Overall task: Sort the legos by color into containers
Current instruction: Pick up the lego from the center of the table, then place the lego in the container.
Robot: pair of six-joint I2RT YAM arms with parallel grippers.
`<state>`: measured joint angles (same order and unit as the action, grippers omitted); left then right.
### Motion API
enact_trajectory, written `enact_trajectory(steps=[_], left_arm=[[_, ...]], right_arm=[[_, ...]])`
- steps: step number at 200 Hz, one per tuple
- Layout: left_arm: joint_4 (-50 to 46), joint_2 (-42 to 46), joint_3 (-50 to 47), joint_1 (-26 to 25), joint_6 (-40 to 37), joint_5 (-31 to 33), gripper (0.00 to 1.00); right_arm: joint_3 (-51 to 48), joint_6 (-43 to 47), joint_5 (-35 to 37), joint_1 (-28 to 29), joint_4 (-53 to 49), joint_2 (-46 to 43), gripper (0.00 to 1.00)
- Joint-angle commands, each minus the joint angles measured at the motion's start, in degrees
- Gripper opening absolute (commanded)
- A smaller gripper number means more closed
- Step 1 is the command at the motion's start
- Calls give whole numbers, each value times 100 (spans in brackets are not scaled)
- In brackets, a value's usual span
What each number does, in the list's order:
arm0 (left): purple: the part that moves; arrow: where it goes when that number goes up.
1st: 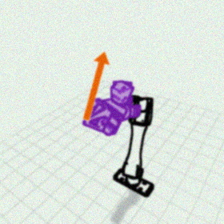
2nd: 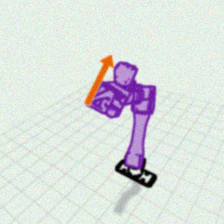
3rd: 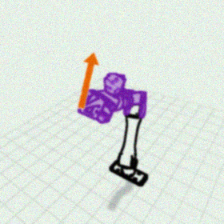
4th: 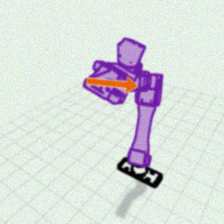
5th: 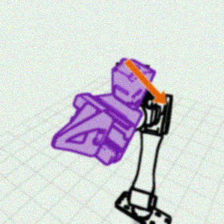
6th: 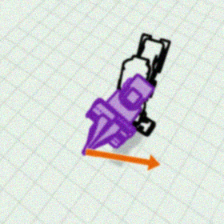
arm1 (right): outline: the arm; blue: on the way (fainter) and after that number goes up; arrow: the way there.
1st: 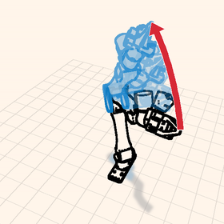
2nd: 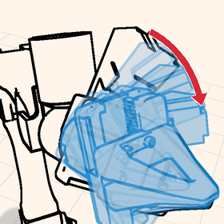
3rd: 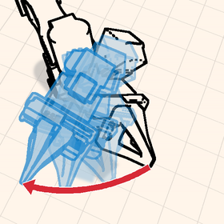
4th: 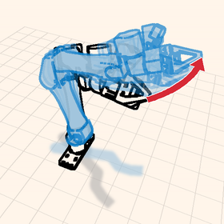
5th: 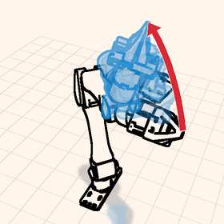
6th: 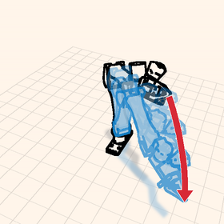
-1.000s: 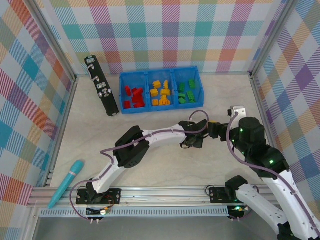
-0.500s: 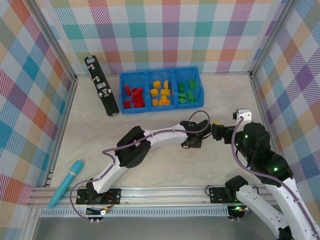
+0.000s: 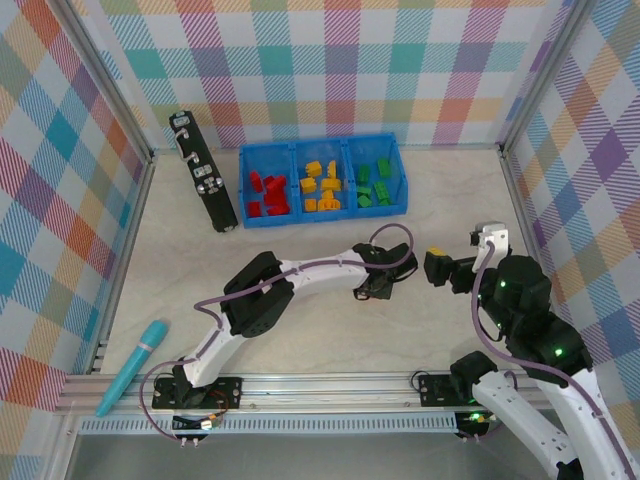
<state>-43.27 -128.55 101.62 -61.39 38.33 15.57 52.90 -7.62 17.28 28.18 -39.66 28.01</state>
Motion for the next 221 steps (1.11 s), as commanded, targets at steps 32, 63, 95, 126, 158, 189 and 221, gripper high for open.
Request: enact_trajectory(steps=[32,63,95,126,158,189,221], left_arm=[[-323,729,127,390,-544,588,24],[-375,1040,318,669,-905,811,24],[-299,1255,402,1009,-1309,939,24],[-132,1443,404,1386,-1629,982,24],[9,1603,512,1867,-1935,1035,24],[479,1668,549,2444,-2251,1000,24],[1085,1373,698,2975,-2396,866,25]], right_arm=[[213,223,-350,47,-142,158,99],[246,318,-161,47,-182,294,99],[286,288,-111,47,-155,582,99],[327,217,-146,47,-108,921,99],[312,152,-312,47,99,1556,99],[350,79,-370,47,530,2181,99],[422,35,-418,47,1030,2783,99]])
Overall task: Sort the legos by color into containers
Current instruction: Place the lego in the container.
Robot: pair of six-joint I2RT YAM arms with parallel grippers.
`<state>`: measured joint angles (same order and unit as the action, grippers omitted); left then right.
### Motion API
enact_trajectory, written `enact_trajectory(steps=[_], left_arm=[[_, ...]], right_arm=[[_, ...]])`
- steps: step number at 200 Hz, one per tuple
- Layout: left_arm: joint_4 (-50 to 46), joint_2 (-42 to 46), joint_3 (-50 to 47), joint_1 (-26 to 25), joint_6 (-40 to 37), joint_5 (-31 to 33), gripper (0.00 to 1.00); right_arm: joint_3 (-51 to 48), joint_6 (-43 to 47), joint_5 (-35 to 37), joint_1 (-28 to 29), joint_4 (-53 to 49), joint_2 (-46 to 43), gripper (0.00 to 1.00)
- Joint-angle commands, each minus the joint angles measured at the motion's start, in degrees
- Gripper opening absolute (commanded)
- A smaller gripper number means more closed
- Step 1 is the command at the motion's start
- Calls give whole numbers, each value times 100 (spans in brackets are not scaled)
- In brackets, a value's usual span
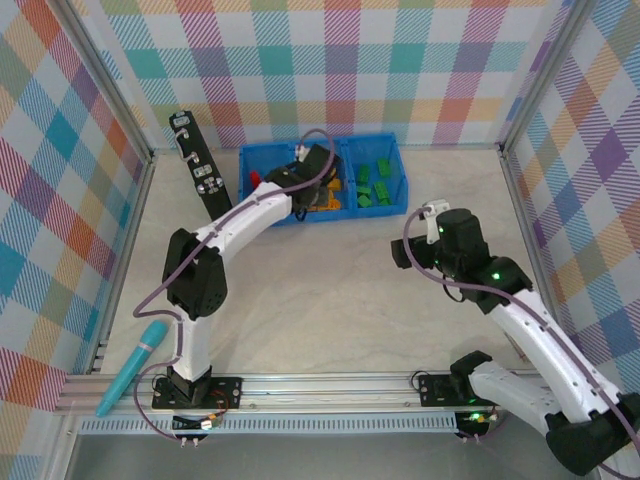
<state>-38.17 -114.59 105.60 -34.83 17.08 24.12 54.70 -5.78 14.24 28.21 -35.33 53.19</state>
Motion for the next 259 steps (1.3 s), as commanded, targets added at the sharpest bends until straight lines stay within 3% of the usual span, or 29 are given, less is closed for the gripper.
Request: enact_trajectory(steps=[1,60,116,177,241,259], left_arm=[[584,-35,315,332,-273,4,25],[1420,-791,750,1016,-969,189,25],[1897,-1638,1309,1627,-760,-177,25],[1943,-2347,1821,1957,-440,-481,26],[1986,-2397,1805,2088,-415,-540,48],[2421,-2071,1440,2086,-457,-619,56]], right_arm=[[252,-150,-119,45,606,290,99],[654,-47,245,43,775,1731,99],[1261,358,349,44,1134,2915,99],[1732,613,413,37,1138,3704,99],[2029,789,455,40,1243,4230,99],[2038,798,400,42,1228,4220,99]])
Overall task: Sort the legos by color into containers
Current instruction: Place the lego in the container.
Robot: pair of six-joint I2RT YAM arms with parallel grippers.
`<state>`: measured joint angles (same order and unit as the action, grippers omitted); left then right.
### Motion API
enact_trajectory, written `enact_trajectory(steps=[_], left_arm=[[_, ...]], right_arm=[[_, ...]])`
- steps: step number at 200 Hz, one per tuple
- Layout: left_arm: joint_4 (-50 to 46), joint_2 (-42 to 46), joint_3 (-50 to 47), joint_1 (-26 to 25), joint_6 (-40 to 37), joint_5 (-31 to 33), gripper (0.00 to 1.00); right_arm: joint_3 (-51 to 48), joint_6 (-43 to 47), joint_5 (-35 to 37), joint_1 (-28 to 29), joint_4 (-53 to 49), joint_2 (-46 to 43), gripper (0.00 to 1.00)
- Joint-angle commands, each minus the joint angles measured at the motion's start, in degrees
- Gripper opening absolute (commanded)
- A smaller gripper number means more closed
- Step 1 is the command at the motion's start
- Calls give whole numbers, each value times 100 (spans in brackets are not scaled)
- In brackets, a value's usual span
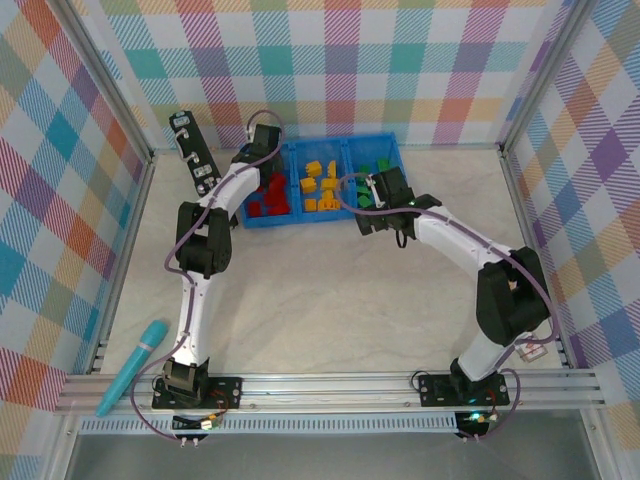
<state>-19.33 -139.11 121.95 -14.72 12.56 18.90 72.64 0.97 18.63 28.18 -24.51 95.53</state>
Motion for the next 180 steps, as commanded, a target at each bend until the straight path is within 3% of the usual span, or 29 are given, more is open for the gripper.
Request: enact_trajectory(steps=[1,34,62,80,89,127,157,167,180], left_arm=[[554,400,-214,75,-11,-92,56],[812,1207,-826,83,-235,4,58],[1142,2252,-1755,78,-613,86,66],[1431,3060,-2601,83,-1033,233,81],[1478,3432,-3004,100,-1190,326,100],[1785,5217,-4891,437,-1353,-138,100],[1671,6229,-6093,815,-1161,47,100],[1917,6521,-6635,856,-992,402,100],[2234,6927,-7387,908,-962,340,100]], right_arm=[[247,118,-42,41,147,-15,99],[155,92,-5,42,131,-287,99],[286,130,-66,38,-14,-518,99],[343,114,-131,38,-110,-751,99],[318,125,-141,38,-99,-891,99],[217,-43,-45,38,-246,-1511,99],[2,-254,40,38,-410,-2018,99],[-167,-356,90,38,-372,-2257,99],[-487,-410,80,38,-182,-2631,99]])
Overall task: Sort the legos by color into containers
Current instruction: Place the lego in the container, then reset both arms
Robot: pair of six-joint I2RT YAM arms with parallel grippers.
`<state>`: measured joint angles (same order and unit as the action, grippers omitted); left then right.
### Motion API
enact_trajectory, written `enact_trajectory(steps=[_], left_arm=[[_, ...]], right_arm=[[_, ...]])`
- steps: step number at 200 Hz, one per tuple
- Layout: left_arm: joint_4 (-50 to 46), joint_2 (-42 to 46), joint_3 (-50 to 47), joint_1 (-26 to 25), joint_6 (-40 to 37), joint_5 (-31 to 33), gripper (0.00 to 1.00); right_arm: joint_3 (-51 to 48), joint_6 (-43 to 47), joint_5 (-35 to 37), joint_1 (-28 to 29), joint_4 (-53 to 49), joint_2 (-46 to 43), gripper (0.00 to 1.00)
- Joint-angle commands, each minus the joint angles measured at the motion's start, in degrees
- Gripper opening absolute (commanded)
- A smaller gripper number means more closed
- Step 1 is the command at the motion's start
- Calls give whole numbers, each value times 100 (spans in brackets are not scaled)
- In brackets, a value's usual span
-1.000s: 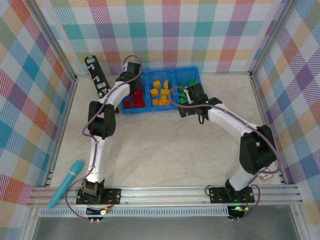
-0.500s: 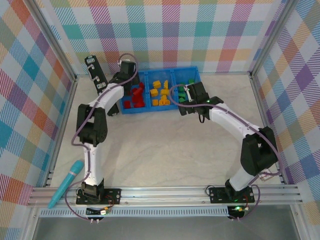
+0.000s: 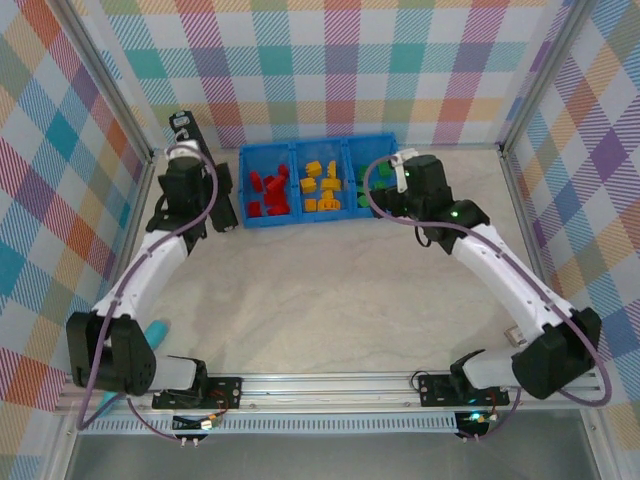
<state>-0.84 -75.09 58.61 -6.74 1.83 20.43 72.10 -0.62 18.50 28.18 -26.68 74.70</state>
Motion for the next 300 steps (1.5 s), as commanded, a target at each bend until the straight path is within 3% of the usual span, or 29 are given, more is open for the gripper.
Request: enact_trajectory(steps=[1,28,54,73,97,126,142,171,196,209,239,260,272,300], left_arm=[[419,559,-1110,111,105,184,100],[1365,1190,-2572,120,-25,-6,100],[2059,1208,-3340,121,-30,192,100],[3490,1123,-4110,121,-53,68,100],[4469,461,-4298,133,224,438,100],[5697,-774,-4205,191,-231,-901,100],[5969,-1309,-4074,196,-271,-1014,100],[6233,-1607,-4057,216,-441,-1476,100],[4960,-1559,-3477,309,-291,-1440,100],[5095,-1573,-3512,314,-314,-1505,100],[4998,-1556,-3486,309,-332,-1524,100],[4974,-1549,-3480,266,-357,-1457,100],[4972,-1553,-3479,259,-362,-1451,100],[4973,-1548,-3479,262,-365,-1458,100]], right_arm=[[-446,-252,92,38,50,-577,99],[-920,-280,41,33,239,-1131,99],[-943,-359,156,38,-19,-1220,99],[-1063,-490,376,38,-33,-1372,99],[-1373,-558,423,38,142,-1736,99],[-1532,-572,495,38,144,-1941,99],[-1473,-580,529,38,44,-1924,99],[-1382,-622,529,38,-93,-1867,99],[-1479,-701,549,38,21,-1832,99],[-1590,-728,632,38,173,-1803,99],[-2363,220,1242,-85,1658,-1937,99],[-3268,933,433,-644,3149,-2083,99],[-3729,790,205,-1062,3808,-2104,99],[-4414,6,-1244,-2319,4651,-1845,99]])
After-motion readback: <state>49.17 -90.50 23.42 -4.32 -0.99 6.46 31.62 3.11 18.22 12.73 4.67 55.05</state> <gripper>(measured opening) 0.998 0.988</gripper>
